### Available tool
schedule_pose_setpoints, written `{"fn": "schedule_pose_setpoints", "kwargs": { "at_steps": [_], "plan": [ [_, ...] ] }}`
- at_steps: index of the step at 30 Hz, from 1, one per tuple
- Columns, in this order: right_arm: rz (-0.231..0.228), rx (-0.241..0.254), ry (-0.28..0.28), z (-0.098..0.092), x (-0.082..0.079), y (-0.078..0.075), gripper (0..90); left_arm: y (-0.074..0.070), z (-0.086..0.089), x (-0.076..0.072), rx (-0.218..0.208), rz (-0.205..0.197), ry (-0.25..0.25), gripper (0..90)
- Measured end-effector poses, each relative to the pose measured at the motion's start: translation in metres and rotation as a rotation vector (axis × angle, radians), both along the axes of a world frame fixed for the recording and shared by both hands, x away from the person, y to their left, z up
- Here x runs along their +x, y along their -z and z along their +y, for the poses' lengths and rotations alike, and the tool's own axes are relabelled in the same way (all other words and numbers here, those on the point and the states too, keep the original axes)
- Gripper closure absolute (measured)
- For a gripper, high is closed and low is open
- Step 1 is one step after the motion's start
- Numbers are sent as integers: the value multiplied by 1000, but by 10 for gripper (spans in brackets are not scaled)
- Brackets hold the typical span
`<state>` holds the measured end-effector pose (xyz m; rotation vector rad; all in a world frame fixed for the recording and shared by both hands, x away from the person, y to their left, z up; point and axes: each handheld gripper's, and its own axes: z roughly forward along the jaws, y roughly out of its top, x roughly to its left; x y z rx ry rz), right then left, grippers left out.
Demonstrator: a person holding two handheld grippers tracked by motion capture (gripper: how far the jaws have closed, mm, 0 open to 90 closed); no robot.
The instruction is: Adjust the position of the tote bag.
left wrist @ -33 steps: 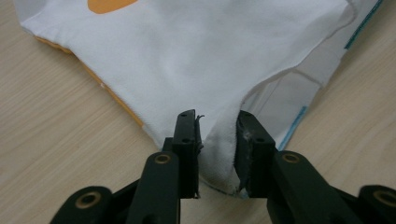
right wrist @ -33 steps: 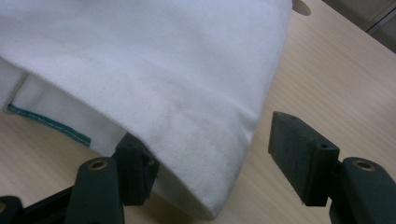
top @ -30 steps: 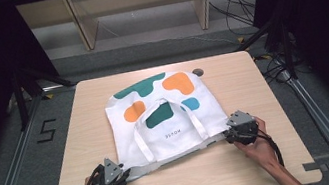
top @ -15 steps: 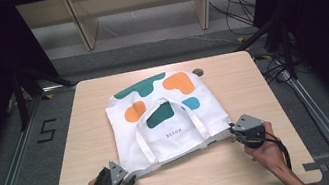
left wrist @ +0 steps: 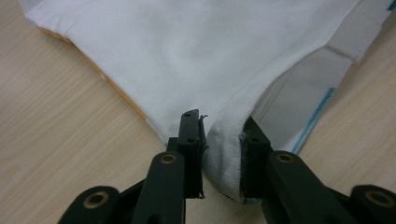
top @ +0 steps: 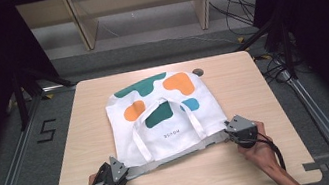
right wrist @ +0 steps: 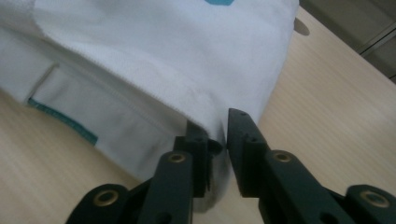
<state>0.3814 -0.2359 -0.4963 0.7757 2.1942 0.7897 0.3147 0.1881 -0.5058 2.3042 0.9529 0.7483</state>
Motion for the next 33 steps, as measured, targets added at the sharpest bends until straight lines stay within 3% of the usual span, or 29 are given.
{"fn": "schedule_pose_setpoints", "kwargs": {
  "at_steps": [3, 5, 9, 11, 14, 16, 17, 18, 19, 22, 24, 26, 27, 29, 30, 33],
  "plan": [
    [3, -9, 0, 3, 3, 1, 856, 1, 0, 0, -22, -4, 0, 752],
    [19, -22, -22, 2, 3, 1, 880, -1, 2, 1, 2, -5, 4, 760],
    [39, 33, -36, 0, -2, -4, 882, -4, 6, 2, 4, -7, 1, 765],
    [80, 82, -46, -4, -21, -8, 883, -4, 8, 3, -20, -21, -11, 777],
    [92, 92, -57, -10, -38, -9, 884, -4, 6, 3, -40, -31, -13, 784],
    [65, 71, -70, -12, -48, -14, 884, -5, 2, 2, -24, -28, 5, 787],
    [46, 73, -60, -13, -54, -16, 884, -5, -2, 1, -19, -47, 14, 787],
    [10, 72, -52, -19, -69, -22, 884, -6, -3, 1, -13, -51, 23, 789],
    [10, 72, -52, -19, -69, -22, 884, -7, -5, 0, -23, -52, 27, 789],
    [36, 98, -41, -29, -94, -21, 884, -8, -11, -4, -61, -68, 45, 788],
    [41, 105, -37, -33, -102, -20, 883, -8, -13, -4, -54, -51, 56, 777],
    [44, 113, -37, -35, -103, -19, 882, -8, -13, -4, -50, -38, 53, 764],
    [70, 144, -29, -38, -100, -15, 852, -6, -12, -2, -60, -30, 47, 712],
    [69, 159, -23, -38, -98, -13, 835, -4, -10, -2, -58, -14, 12, 692],
    [75, 167, -28, -37, -95, -10, 762, -3, -9, -2, -63, 4, 6, 666],
    [46, 131, -42, -29, -94, -9, 732, 1, -9, 0, -82, 7, -17, 614]
  ]
}}
